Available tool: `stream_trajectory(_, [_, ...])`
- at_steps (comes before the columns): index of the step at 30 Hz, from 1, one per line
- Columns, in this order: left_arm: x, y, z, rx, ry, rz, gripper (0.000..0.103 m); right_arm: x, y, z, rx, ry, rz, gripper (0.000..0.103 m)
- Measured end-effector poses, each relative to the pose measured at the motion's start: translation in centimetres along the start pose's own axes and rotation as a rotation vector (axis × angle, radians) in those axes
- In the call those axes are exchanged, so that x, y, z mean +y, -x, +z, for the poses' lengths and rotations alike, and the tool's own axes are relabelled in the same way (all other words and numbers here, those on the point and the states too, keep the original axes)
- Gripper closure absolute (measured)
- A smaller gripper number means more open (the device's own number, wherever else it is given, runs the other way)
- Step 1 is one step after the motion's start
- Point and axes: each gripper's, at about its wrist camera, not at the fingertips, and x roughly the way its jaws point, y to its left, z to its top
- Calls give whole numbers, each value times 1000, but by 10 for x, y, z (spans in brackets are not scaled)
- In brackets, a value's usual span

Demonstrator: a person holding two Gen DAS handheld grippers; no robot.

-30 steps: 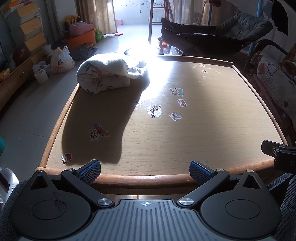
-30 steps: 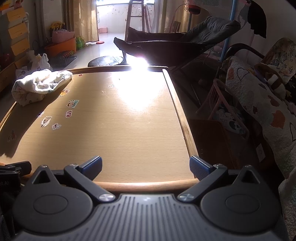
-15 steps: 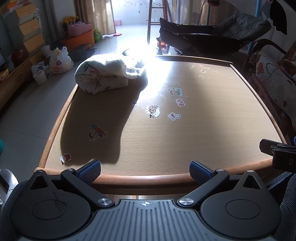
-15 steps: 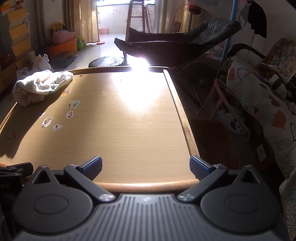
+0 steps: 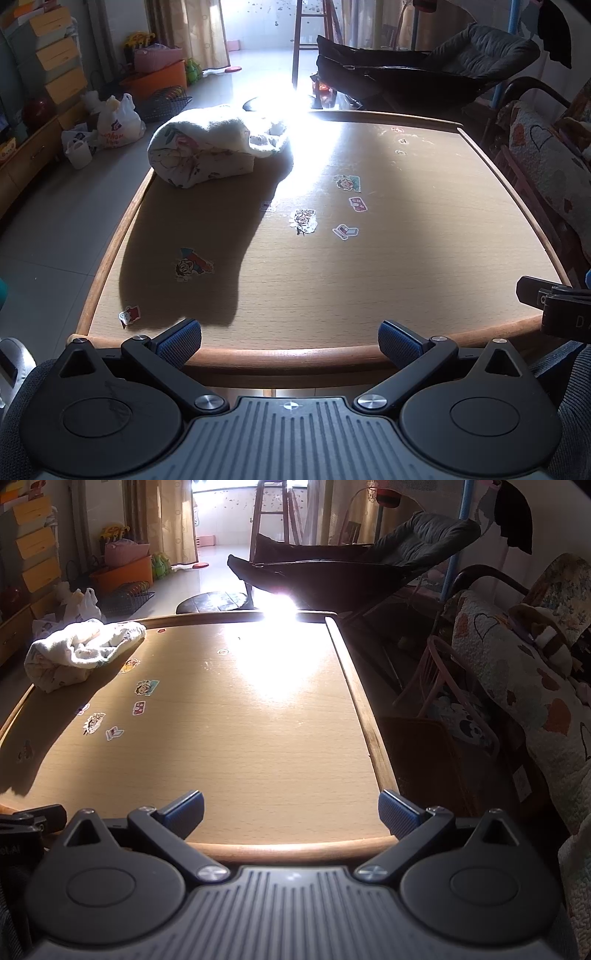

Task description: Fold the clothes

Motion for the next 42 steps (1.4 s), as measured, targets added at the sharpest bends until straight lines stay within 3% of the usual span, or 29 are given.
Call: stream_trajectory(42, [-3, -8, -1, 24, -3, -14, 0, -14, 0, 5, -10, -58, 13, 2])
